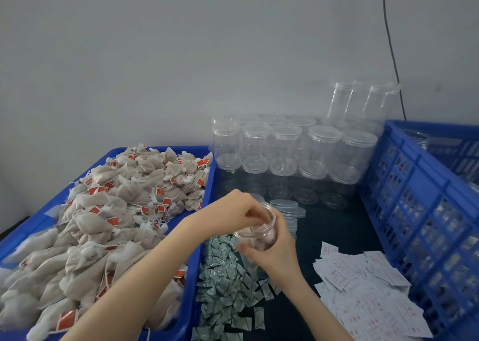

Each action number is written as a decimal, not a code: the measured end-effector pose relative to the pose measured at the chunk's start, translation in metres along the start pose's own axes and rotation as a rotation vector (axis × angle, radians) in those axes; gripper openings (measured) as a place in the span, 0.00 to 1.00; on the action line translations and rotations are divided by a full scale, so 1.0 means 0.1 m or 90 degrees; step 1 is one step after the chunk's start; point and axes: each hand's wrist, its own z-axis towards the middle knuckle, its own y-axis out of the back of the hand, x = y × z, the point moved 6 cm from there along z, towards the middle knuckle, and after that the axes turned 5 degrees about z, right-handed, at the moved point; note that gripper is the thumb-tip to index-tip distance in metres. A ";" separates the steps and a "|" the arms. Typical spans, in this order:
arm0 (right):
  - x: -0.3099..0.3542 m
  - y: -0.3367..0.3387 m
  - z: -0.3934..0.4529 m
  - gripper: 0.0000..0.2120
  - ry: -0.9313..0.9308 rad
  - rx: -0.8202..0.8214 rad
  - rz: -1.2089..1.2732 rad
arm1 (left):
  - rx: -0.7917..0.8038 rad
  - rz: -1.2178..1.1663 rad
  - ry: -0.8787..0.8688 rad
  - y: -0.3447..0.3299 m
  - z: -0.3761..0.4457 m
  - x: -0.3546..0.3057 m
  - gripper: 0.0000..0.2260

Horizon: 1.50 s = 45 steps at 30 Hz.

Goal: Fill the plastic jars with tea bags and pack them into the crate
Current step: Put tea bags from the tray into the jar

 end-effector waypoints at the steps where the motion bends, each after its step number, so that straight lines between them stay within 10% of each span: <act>1: -0.02 0.04 0.01 0.38 -0.002 -0.008 0.006 | -0.044 -0.029 0.010 0.05 0.01 0.03 0.07; 6: -0.08 0.28 0.04 0.37 0.006 -0.077 -0.006 | -0.287 0.014 0.112 0.29 0.07 0.27 0.09; 9: -0.14 0.43 0.05 0.36 0.016 -0.120 -0.014 | -0.077 0.195 0.209 -0.05 0.19 0.45 0.10; 13: -0.21 0.59 0.06 0.36 0.010 -0.154 -0.026 | 0.285 0.278 0.072 -0.82 0.23 0.33 0.12; 18: -0.22 0.71 0.02 0.37 0.008 -0.170 -0.049 | 0.439 0.389 0.035 -1.41 0.34 0.22 0.17; 34: -0.20 0.94 -0.13 0.38 -0.006 -0.167 -0.058 | 0.386 0.360 0.063 -1.14 0.39 0.27 0.12; 42: -0.19 0.99 -0.14 0.38 -0.016 -0.179 -0.038 | -0.092 0.177 0.061 0.14 0.65 -0.11 0.06; 45: -0.20 1.01 -0.14 0.37 -0.014 -0.180 -0.044 | -0.087 0.055 -0.019 0.10 0.70 -0.34 0.04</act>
